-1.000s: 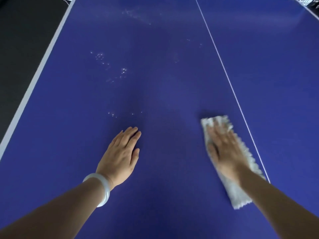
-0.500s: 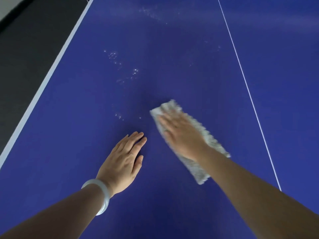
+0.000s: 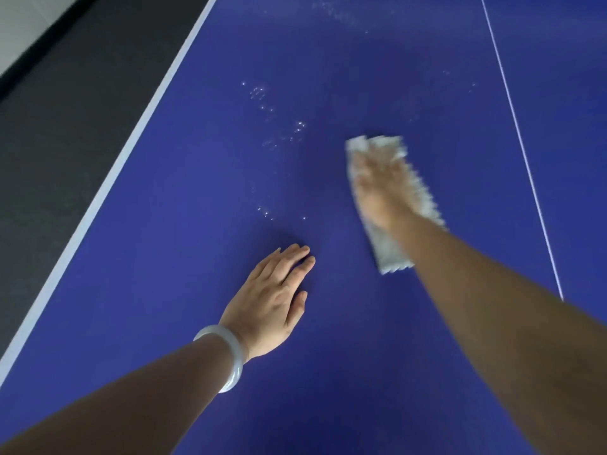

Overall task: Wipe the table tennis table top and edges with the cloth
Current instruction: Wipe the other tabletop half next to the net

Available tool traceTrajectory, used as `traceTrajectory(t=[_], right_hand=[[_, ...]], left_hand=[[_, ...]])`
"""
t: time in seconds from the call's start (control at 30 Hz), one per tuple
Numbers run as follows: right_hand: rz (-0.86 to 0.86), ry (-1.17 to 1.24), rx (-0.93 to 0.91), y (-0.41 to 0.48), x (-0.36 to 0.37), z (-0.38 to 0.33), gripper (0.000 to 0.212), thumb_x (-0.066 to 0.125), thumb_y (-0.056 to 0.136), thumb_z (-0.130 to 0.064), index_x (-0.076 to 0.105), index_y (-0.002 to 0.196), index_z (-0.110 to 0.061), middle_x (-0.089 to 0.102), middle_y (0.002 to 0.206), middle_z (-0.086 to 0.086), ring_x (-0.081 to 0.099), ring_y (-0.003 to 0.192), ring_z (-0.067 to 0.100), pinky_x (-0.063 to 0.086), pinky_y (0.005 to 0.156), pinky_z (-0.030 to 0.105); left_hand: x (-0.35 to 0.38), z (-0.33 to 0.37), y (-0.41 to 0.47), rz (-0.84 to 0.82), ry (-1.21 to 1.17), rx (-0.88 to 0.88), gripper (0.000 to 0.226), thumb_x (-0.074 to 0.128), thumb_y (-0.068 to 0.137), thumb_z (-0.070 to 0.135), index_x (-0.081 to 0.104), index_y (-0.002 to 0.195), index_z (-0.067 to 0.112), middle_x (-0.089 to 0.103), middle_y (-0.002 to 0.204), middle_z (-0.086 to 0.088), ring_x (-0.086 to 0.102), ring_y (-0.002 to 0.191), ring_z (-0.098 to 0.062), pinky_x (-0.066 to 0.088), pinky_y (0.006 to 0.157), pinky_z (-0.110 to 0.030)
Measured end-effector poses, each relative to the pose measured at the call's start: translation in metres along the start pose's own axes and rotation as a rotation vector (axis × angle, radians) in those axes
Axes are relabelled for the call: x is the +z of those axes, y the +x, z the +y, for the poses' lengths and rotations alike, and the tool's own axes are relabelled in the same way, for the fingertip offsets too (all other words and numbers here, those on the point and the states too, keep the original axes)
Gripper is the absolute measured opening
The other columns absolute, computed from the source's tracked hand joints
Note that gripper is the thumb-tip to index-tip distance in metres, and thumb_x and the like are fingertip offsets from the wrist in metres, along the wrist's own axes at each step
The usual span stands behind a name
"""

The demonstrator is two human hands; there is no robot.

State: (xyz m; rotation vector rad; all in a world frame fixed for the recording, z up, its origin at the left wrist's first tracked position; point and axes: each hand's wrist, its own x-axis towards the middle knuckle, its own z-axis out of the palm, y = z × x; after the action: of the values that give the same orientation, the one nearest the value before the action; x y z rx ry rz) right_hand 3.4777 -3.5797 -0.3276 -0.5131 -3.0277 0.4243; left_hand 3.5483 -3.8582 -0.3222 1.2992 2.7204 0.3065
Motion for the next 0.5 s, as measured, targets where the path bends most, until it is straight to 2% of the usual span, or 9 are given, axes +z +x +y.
traceTrajectory(t=[0.1, 0.17, 0.2, 0.27, 0.33, 0.37, 0.43, 0.5], right_hand=[[-0.055, 0.005, -0.377, -0.066, 0.015, -0.045, 0.052, 0.029, 0.108, -0.025, 0.022, 0.159, -0.018, 0.013, 0.167, 0.004, 0.003, 0.155, 0.026, 0.000, 0.126, 0.044], [-0.024, -0.047, -0.419, -0.098, 0.016, -0.027, 0.054, 0.027, 0.107, -0.024, 0.019, 0.160, -0.018, 0.013, 0.167, 0.003, 0.001, 0.155, 0.022, 0.004, 0.126, 0.044], [0.000, -0.108, -0.352, -0.106, 0.013, -0.011, 0.057, 0.027, 0.105, -0.021, 0.012, 0.161, -0.018, 0.010, 0.167, 0.005, -0.002, 0.155, 0.024, 0.006, 0.126, 0.045], [0.024, -0.114, -0.038, -0.109, 0.003, 0.021, 0.060, 0.019, 0.104, -0.021, -0.002, 0.161, -0.019, -0.001, 0.168, 0.007, -0.007, 0.155, 0.028, 0.004, 0.125, 0.047], [0.081, -0.006, 0.295, -0.099, -0.001, 0.022, 0.058, 0.013, 0.106, -0.030, -0.002, 0.161, -0.021, -0.004, 0.168, 0.003, -0.007, 0.155, 0.024, -0.001, 0.126, 0.045], [0.110, 0.003, 0.389, -0.091, 0.000, 0.006, 0.058, 0.015, 0.105, -0.030, -0.001, 0.161, -0.020, -0.003, 0.168, 0.003, -0.006, 0.155, 0.024, -0.003, 0.126, 0.046], [0.117, -0.003, 0.394, -0.073, 0.011, -0.038, 0.061, 0.019, 0.103, -0.025, -0.003, 0.160, -0.018, -0.005, 0.168, 0.006, -0.006, 0.155, 0.028, -0.004, 0.125, 0.047], [0.054, 0.003, 0.173, -0.065, 0.024, -0.077, 0.059, 0.017, 0.105, -0.026, -0.004, 0.160, -0.020, -0.009, 0.168, 0.004, -0.009, 0.155, 0.026, -0.004, 0.125, 0.045]], left_hand=[[0.000, 0.000, -0.001, -0.009, 0.005, 0.003, 0.055, 0.029, 0.101, 0.034, 0.040, 0.149, 0.012, 0.035, 0.156, -0.001, 0.029, 0.146, -0.016, 0.018, 0.123, -0.035], [0.001, -0.002, -0.001, 0.001, 0.006, 0.003, 0.055, 0.028, 0.101, 0.034, 0.041, 0.149, 0.012, 0.036, 0.155, -0.002, 0.030, 0.146, -0.017, 0.018, 0.123, -0.035], [0.000, -0.003, -0.001, 0.010, 0.004, 0.003, 0.055, 0.029, 0.100, 0.034, 0.041, 0.149, 0.012, 0.036, 0.155, -0.002, 0.030, 0.146, -0.017, 0.017, 0.123, -0.035], [0.001, -0.004, -0.001, 0.018, -0.003, 0.014, 0.054, 0.030, 0.101, 0.034, 0.041, 0.149, 0.012, 0.036, 0.155, -0.002, 0.029, 0.146, -0.017, 0.016, 0.123, -0.034], [0.002, -0.005, -0.001, 0.025, -0.008, 0.020, 0.054, 0.032, 0.101, 0.034, 0.042, 0.149, 0.012, 0.036, 0.155, -0.002, 0.030, 0.146, -0.018, 0.016, 0.123, -0.035], [0.003, -0.005, -0.002, 0.033, -0.005, 0.025, 0.053, 0.032, 0.101, 0.033, 0.042, 0.148, 0.011, 0.037, 0.155, -0.003, 0.030, 0.146, -0.018, 0.016, 0.123, -0.035], [0.001, -0.005, -0.003, 0.052, -0.007, 0.042, 0.051, 0.033, 0.101, 0.031, 0.045, 0.146, 0.010, 0.039, 0.153, -0.005, 0.033, 0.145, -0.020, 0.017, 0.123, -0.036], [0.000, -0.007, -0.006, 0.084, -0.070, 0.062, 0.045, 0.037, 0.101, 0.024, 0.051, 0.141, 0.008, 0.043, 0.151, -0.008, 0.035, 0.144, -0.022, 0.019, 0.123, -0.037]])
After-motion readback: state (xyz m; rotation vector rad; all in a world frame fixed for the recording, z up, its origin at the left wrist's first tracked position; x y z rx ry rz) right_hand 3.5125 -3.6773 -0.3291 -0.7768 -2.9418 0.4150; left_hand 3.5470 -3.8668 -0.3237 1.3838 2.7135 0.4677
